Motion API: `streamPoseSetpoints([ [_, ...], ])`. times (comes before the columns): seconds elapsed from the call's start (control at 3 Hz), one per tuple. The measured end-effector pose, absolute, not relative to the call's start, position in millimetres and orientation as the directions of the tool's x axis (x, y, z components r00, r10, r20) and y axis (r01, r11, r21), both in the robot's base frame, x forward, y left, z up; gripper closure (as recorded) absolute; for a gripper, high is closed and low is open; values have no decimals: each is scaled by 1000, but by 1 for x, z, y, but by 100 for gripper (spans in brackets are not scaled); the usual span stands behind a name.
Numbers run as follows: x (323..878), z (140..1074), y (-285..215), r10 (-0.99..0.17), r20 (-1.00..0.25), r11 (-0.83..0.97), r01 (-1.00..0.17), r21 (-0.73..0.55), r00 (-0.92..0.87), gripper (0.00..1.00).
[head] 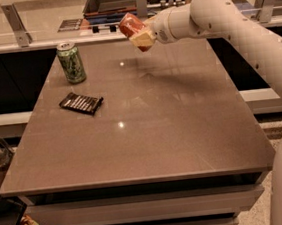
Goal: Place coke can upright
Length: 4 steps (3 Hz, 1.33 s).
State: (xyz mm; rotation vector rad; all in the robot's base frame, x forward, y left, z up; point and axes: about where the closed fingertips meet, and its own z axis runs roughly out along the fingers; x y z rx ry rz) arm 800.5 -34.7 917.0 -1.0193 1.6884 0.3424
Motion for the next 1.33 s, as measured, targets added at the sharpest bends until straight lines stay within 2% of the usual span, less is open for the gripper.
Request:
streamPoseSetpoints([
  [1.33, 799, 900, -37, -372, -928, 553, -803, -220, -2, 100],
])
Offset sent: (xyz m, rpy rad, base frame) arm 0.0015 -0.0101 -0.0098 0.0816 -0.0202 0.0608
